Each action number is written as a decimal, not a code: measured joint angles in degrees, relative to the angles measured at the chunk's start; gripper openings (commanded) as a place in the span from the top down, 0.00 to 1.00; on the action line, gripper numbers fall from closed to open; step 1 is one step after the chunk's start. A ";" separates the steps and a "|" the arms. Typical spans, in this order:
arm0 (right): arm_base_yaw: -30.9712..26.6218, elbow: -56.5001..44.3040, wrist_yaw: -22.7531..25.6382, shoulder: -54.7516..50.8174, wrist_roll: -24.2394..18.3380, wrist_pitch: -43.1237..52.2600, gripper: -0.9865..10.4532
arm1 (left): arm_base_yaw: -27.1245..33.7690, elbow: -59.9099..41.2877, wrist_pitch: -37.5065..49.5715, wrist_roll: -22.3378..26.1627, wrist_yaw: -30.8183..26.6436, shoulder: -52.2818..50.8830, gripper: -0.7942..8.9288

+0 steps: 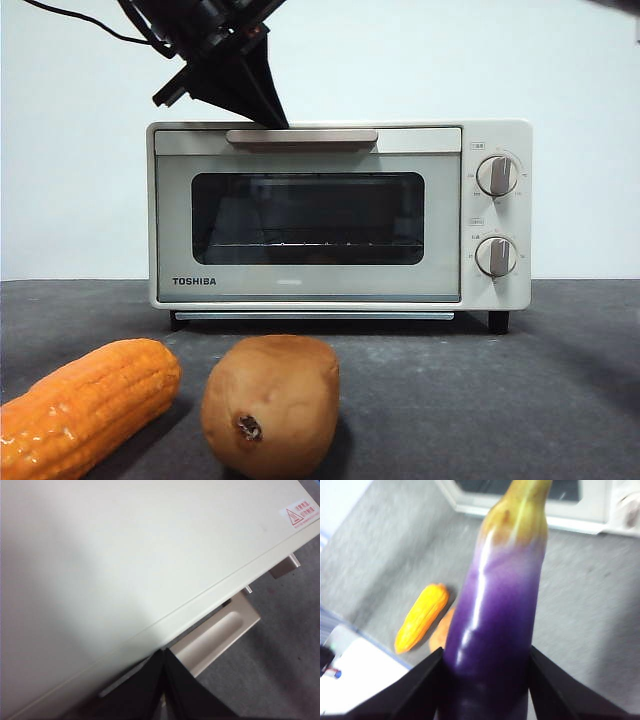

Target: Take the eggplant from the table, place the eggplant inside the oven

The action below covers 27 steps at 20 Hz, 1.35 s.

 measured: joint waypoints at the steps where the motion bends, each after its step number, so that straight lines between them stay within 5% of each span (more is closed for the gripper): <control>1: 0.00 0.00 0.57 -1.05 0.00 -0.31 0.80 | -0.33 0.31 0.04 0.46 -0.42 0.35 0.91; 6: 0.00 0.00 4.13 -4.09 0.00 -0.37 0.80 | -1.84 1.46 -3.67 1.70 -1.03 0.59 0.91; 18: 0.00 0.00 4.07 -4.13 -0.11 3.89 0.80 | -8.61 3.04 -26.88 4.26 -1.53 1.51 0.91; 27: 0.00 0.02 -3.69 5.25 -5.20 3.96 0.80 | -9.94 2.62 -26.60 5.90 -3.15 -5.38 0.91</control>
